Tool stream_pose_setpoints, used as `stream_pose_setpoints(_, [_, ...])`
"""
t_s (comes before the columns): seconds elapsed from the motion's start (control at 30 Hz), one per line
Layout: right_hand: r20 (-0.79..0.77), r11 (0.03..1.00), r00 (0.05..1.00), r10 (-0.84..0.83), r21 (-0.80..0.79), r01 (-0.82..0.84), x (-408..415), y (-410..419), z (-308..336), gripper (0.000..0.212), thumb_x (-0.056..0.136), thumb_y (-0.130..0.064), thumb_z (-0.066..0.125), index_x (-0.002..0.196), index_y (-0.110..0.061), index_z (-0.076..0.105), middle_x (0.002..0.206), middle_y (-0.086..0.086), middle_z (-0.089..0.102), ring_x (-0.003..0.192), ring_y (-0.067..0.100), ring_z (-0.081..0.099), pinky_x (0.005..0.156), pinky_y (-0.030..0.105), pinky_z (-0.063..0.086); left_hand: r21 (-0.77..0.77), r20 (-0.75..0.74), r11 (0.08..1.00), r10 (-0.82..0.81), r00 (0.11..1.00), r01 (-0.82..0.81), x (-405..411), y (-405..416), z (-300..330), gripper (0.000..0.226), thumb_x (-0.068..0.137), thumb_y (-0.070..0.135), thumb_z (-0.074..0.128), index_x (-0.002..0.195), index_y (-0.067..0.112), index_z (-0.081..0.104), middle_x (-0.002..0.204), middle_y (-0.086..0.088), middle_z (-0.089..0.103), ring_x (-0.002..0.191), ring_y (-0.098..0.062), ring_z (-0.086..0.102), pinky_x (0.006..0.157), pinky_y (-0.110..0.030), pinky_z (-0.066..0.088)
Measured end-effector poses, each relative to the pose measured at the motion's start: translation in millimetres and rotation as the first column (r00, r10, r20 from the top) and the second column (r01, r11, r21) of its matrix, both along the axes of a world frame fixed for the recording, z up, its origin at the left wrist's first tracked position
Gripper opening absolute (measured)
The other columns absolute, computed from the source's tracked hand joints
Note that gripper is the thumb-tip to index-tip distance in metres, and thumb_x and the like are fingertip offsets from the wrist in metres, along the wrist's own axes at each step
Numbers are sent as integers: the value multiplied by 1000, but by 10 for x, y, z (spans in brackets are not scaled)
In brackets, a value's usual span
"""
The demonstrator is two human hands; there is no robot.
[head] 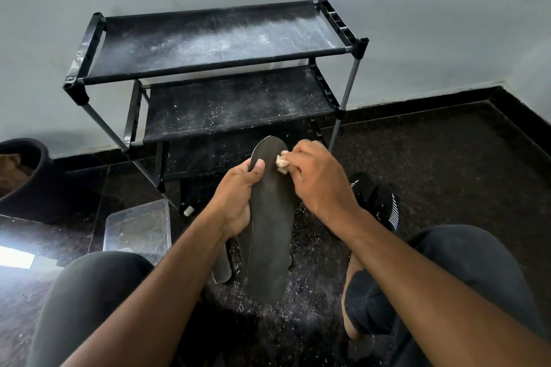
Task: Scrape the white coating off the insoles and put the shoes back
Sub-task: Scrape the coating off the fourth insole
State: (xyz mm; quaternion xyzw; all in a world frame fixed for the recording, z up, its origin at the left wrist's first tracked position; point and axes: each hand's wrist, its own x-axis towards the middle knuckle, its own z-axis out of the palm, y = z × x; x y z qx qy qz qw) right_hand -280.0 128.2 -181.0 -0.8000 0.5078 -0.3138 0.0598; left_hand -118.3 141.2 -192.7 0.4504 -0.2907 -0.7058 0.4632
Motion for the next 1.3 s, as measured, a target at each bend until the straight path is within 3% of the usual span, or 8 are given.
stream_pose_setpoints(0.1, [34, 1000, 999, -28, 3, 28, -4, 14, -2, 10, 93, -9, 64, 94, -6, 73, 89, 1, 58, 83, 18, 54, 71, 36, 52, 0, 7, 1000, 6, 1000, -6, 8, 2, 12, 29, 111, 20, 44, 124, 7, 67, 114, -17, 76, 99, -25, 75, 91, -42, 61])
stream_pose_setpoints(0.3, [15, 983, 985, 173, 65, -174, 149, 208, -33, 9, 92, -8, 65, 95, -5, 73, 91, 0, 58, 87, 14, 54, 78, 25, 49, 10, 12, 999, 53, 999, -53, 27, -5, 5, 26, 111, 18, 43, 113, 8, 67, 96, -12, 77, 85, -21, 75, 75, -34, 63])
stream_pose_setpoints(0.43, [58, 999, 998, 10, 47, -13, 33, 36, -5, 9, 93, -8, 63, 95, -4, 71, 91, 1, 55, 86, 16, 53, 75, 29, 51, 8, 27, 999, 45, 999, -45, 31, -8, 17, 30, 111, 20, 45, 124, 4, 66, 114, -18, 75, 101, -28, 73, 92, -43, 61])
stream_pose_setpoints(0.73, [161, 994, 981, -104, 43, 99, -86, -51, 21, 10, 93, -5, 62, 97, -3, 71, 91, 2, 54, 79, 14, 56, 71, 31, 54, 0, 45, 1000, 5, 999, -5, 22, 2, 38, 30, 110, 23, 47, 124, 7, 68, 115, -15, 75, 100, -24, 74, 90, -41, 61])
stream_pose_setpoints(0.9, [136, 998, 991, 19, 59, -27, 74, 89, -21, 11, 92, -4, 63, 99, -2, 72, 91, 2, 56, 83, 14, 57, 76, 19, 47, -16, 25, 999, 34, 999, -33, 33, -5, 13, 28, 110, 20, 46, 118, 6, 69, 110, -17, 76, 96, -26, 74, 88, -42, 62])
stream_pose_setpoints(1.07, [136, 963, 974, 182, 177, -204, 158, 171, -74, 11, 90, -10, 65, 85, -4, 72, 86, 0, 59, 78, 12, 62, 72, 31, 53, -7, 71, 995, 95, 993, -95, 54, -22, 7, 27, 111, 20, 44, 114, 7, 67, 100, -14, 77, 89, -25, 74, 83, -39, 62])
stream_pose_setpoints(1.17, [176, 975, 978, 111, 174, -141, 103, 96, -53, 11, 91, -14, 68, 87, -6, 74, 87, 0, 59, 77, 11, 61, 71, 29, 53, 8, 80, 994, 110, 991, -111, 59, -45, 8, 26, 111, 20, 45, 115, 7, 68, 104, -16, 77, 93, -28, 74, 91, -47, 59])
stream_pose_setpoints(1.3, [253, 990, 963, -98, 124, 68, -39, -50, 20, 10, 89, -12, 71, 96, -8, 75, 88, -1, 59, 73, 6, 54, 65, 12, 44, 5, 102, 995, 99, 990, -100, 35, -43, 28, 27, 110, 20, 46, 115, 7, 70, 106, -15, 77, 96, -28, 73, 97, -50, 55])
